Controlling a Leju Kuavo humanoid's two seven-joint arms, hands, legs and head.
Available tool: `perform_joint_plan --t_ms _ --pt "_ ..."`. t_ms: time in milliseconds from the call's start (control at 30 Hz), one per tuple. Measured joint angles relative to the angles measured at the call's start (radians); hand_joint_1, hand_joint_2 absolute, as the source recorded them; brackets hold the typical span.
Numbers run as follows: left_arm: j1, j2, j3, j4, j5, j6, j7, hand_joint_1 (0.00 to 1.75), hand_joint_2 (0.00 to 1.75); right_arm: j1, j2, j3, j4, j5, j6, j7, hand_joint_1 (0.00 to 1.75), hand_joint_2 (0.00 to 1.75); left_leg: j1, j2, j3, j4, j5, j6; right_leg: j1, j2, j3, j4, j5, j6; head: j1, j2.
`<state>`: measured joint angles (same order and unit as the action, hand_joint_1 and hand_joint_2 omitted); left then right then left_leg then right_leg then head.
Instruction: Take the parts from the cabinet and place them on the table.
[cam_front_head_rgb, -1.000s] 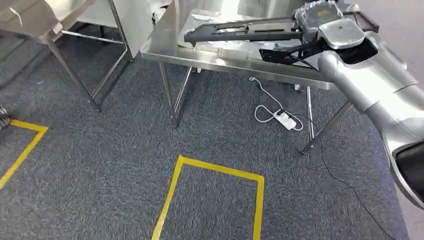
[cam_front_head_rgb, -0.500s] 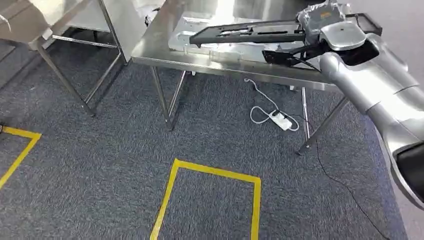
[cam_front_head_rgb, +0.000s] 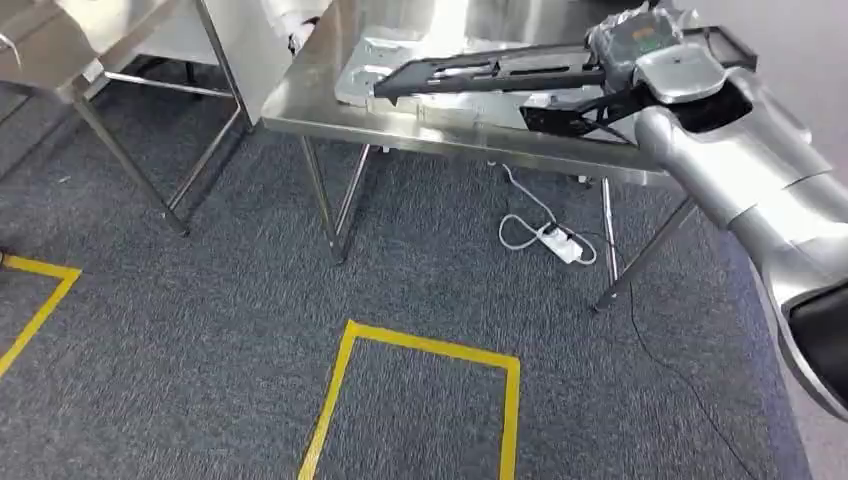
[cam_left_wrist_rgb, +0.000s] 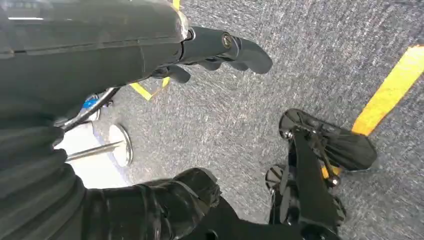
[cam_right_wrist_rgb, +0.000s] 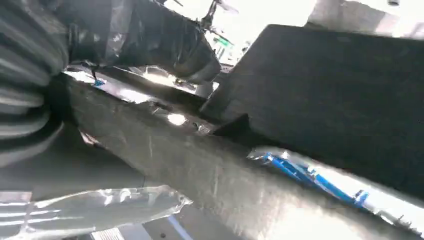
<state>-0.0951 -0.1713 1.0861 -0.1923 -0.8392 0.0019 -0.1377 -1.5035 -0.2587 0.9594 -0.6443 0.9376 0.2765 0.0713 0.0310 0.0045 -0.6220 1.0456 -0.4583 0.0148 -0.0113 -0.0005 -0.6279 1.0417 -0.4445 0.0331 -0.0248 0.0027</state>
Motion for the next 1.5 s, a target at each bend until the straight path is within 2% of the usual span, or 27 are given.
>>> perform_joint_plan --t_ms 67,100,133,167,233,300,333,400,433,467,567,633,767,800,833,900,933,967,1033,1100,1167,1267,1300,1367,1433,1467,1500 --pt "-0.001 0.0 0.001 0.0 0.002 -0.001 -0.005 0.0 1.75 0.002 0.012 0.007 0.006 0.003 0.001 0.0 1.75 1.75 -0.001 0.003 0.008 -0.01 0.001 -0.014 0.002 0.003 0.001 -0.005 0.001 -0.015 0.0 0.0" --pt "-0.001 0.0 0.001 0.0 0.003 -0.001 -0.006 0.0 1.75 0.004 0.023 0.009 0.006 0.003 0.001 0.0 1.75 1.75 0.001 0.003 0.003 -0.005 -0.007 -0.019 -0.009 0.003 0.011 -0.016 0.005 -0.026 -0.001 0.0" --pt "0.0 0.002 0.002 0.0 0.003 0.0 -0.006 0.0 1.75 0.003 0.027 0.01 0.009 0.003 0.001 0.002 1.75 1.75 0.0 0.002 -0.006 0.025 -0.022 -0.019 -0.005 0.004 0.016 -0.021 0.005 -0.031 0.0 0.0" --pt "0.002 0.003 0.003 0.0 0.004 0.0 -0.006 0.0 1.75 0.002 0.032 0.011 0.01 0.003 0.002 0.003 1.75 1.75 0.0 0.001 -0.038 0.091 -0.056 -0.017 -0.002 0.003 0.019 -0.021 0.003 -0.043 -0.001 0.0" --pt "0.002 0.006 0.007 0.0 0.006 0.0 -0.005 0.0 1.75 0.004 0.04 0.012 0.013 0.003 0.004 0.002 1.75 1.75 -0.004 0.001 -0.124 0.25 -0.112 -0.016 0.005 0.005 0.021 -0.017 -0.003 -0.051 -0.001 0.0" --pt "0.003 0.006 0.01 0.0 0.01 0.001 -0.002 0.0 1.75 0.007 0.044 0.015 0.016 0.003 0.008 -0.003 1.75 1.75 -0.006 0.001 -0.167 0.302 -0.1 -0.012 0.014 0.009 0.027 -0.015 -0.01 -0.058 -0.001 0.0" --pt "0.003 0.006 0.01 0.0 0.012 0.002 0.001 0.0 1.75 0.009 0.045 0.016 0.018 0.003 0.008 -0.005 1.75 1.75 -0.008 0.001 -0.154 0.262 -0.063 -0.006 0.018 0.011 0.032 -0.014 -0.014 -0.059 -0.001 0.0" --pt "0.003 0.008 0.013 0.0 0.015 0.008 0.003 0.0 1.75 0.009 0.047 0.018 0.019 0.003 0.008 -0.006 1.75 1.75 -0.018 -0.001 -0.081 0.09 0.039 0.014 0.024 0.012 0.047 -0.011 -0.027 -0.058 -0.001 0.0" --pt "0.005 0.011 0.016 0.0 0.018 0.01 0.003 0.0 1.75 0.009 0.047 0.018 0.02 0.003 0.008 -0.006 1.75 1.75 -0.025 -0.002 -0.055 0.03 0.047 0.028 0.025 0.012 0.052 -0.011 -0.034 -0.057 -0.001 0.0" --pt "0.005 0.014 0.019 0.0 0.02 0.01 0.003 0.0 1.75 0.007 0.047 0.018 0.021 0.002 0.008 -0.006 1.75 1.75 -0.024 0.001 -0.032 0.004 0.036 0.026 0.033 0.014 0.049 -0.005 -0.04 -0.05 0.0 0.0" --pt "0.002 0.013 0.026 0.0 0.023 0.01 0.003 0.0 1.75 0.008 0.048 0.02 0.024 0.002 0.01 -0.01 1.75 1.75 -0.027 0.0 -0.028 -0.007 0.029 0.031 0.027 0.013 0.057 -0.007 -0.036 -0.04 0.0 0.0" --pt "0.004 0.01 0.027 0.0 0.024 0.01 0.003 0.0 1.75 0.009 0.048 0.02 0.024 0.002 0.01 -0.009 1.75 1.75 -0.018 0.0 0.0 -0.026 0.03 0.035 0.025 0.012 0.049 0.017 -0.053 -0.028 0.002 0.0" --pt "0.002 0.011 0.034 0.0 0.027 0.013 0.003 0.0 1.75 0.01 0.051 0.02 0.026 0.001 0.013 -0.01 1.75 1.75 -0.015 0.001 0.019 -0.031 0.015 0.04 0.002 0.008 -0.104 0.269 -0.146 -0.002 0.001 0.0" --pt "0.002 0.011 0.034 0.0 0.028 0.013 0.003 0.0 1.75 0.013 0.051 0.021 0.026 0.001 0.014 -0.01 1.75 1.75 -0.013 -0.001 0.025 -0.031 0.009 0.038 -0.004 0.007 -0.123 0.279 -0.134 0.005 0.001 0.0" --pt "0.003 0.011 0.035 0.0 0.03 0.013 0.003 0.0 1.75 0.015 0.051 0.022 0.027 0.001 0.015 -0.01 1.75 1.75 -0.011 -0.003 0.033 -0.029 0.002 0.035 -0.009 0.006 -0.12 0.245 -0.095 0.01 0.001 0.0" --pt "0.004 0.011 0.035 0.0 0.03 0.013 0.003 0.0 1.75 0.015 0.051 0.023 0.027 0.001 0.016 -0.01 1.75 1.75 -0.005 -0.004 0.056 -0.027 -0.017 0.026 -0.017 0.002 -0.062 0.08 0.025 0.016 0.001 0.0" --pt "0.008 0.009 0.035 0.0 0.03 0.013 0.002 0.0 1.75 0.016 0.05 0.023 0.028 0.001 0.016 -0.01 1.75 1.75 -0.004 -0.003 0.061 -0.029 -0.027 0.018 -0.019 -0.004 -0.036 0.004 0.061 0.017 0.001 0.0" --pt "0.006 0.01 0.036 0.0 0.03 0.013 0.0 0.0 1.75 0.014 0.05 0.024 0.03 0.0 0.016 -0.01 1.75 1.75 -0.003 -0.002 0.069 -0.031 -0.027 0.012 -0.006 -0.005 -0.038 0.003 0.027 0.013 0.001 0.0" --pt "0.003 0.009 0.036 0.0 0.03 0.01 -0.001 0.0 1.75 0.013 0.051 0.025 0.03 -0.001 0.018 -0.012 1.75 1.75 -0.004 -0.001 0.07 -0.038 -0.037 -0.004 0.002 -0.003 -0.025 -0.018 0.032 -0.016 0.0 0.0" --pt "0.001 0.008 0.036 0.0 0.028 0.005 -0.001 0.0 1.75 0.013 0.051 0.026 0.029 -0.001 0.02 -0.015 1.75 1.75 -0.005 -0.001 0.088 -0.032 -0.041 -0.017 -0.002 0.0 -0.005 -0.022 0.023 -0.033 0.0 0.0" --pt "0.001 0.008 0.038 0.0 0.033 -0.004 0.0 0.0 1.75 0.01 0.054 0.026 0.027 -0.001 0.019 -0.014 1.75 1.75 -0.002 -0.002 0.052 0.047 -0.049 -0.016 -0.002 -0.001 0.019 -0.029 0.013 -0.05 0.0 0.0" --pt "0.0 0.012 0.047 0.0 0.04 -0.008 0.013 0.0 1.75 0.014 0.098 0.027 0.036 0.002 0.011 0.003 1.75 1.75 -0.004 -0.002 -0.098 0.264 -0.125 -0.018 0.006 0.013 0.04 -0.028 -0.01 -0.066 0.0 0.0" --pt "0.0 0.012 0.049 0.0 0.039 -0.008 0.018 0.0 1.75 0.018 0.11 0.028 0.04 0.003 0.01 0.003 1.75 1.75 -0.005 -0.002 -0.127 0.285 -0.132 -0.017 0.009 0.018 0.05 -0.028 -0.018 -0.067 0.0 0.0" --pt "0.0 0.015 0.05 0.0 0.03 -0.008 0.021 0.0 1.75 0.026 0.132 0.029 0.05 0.003 0.008 -0.003 1.75 1.75 -0.012 -0.002 -0.126 0.201 -0.072 -0.005 0.015 0.024 0.079 -0.028 -0.04 -0.067 0.0 0.0" --pt "0.001 0.019 0.05 0.0 0.026 -0.008 0.021 0.0 1.75 0.027 0.145 0.029 0.059 0.003 0.003 -0.006 1.75 1.75 -0.029 -0.002 -0.082 0.02 0.066 0.022 0.02 0.024 0.107 -0.029 -0.063 -0.067 0.0 0.0" --pt "0.004 0.026 0.05 0.0 0.025 -0.008 0.021 0.0 1.75 0.028 0.145 0.029 0.067 0.003 0.0 -0.006 1.75 1.75 -0.035 -0.006 -0.077 -0.016 0.109 0.035 0.022 0.021 0.116 -0.027 -0.073 -0.064 0.002 0.0" --pt "0.002 0.026 0.05 0.0 0.024 -0.008 0.021 0.0 1.75 0.028 0.146 0.029 0.071 0.003 -0.002 -0.007 1.75 1.75 -0.038 -0.004 -0.071 -0.028 0.082 0.026 0.02 0.022 0.117 -0.034 -0.078 -0.058 0.001 0.0"
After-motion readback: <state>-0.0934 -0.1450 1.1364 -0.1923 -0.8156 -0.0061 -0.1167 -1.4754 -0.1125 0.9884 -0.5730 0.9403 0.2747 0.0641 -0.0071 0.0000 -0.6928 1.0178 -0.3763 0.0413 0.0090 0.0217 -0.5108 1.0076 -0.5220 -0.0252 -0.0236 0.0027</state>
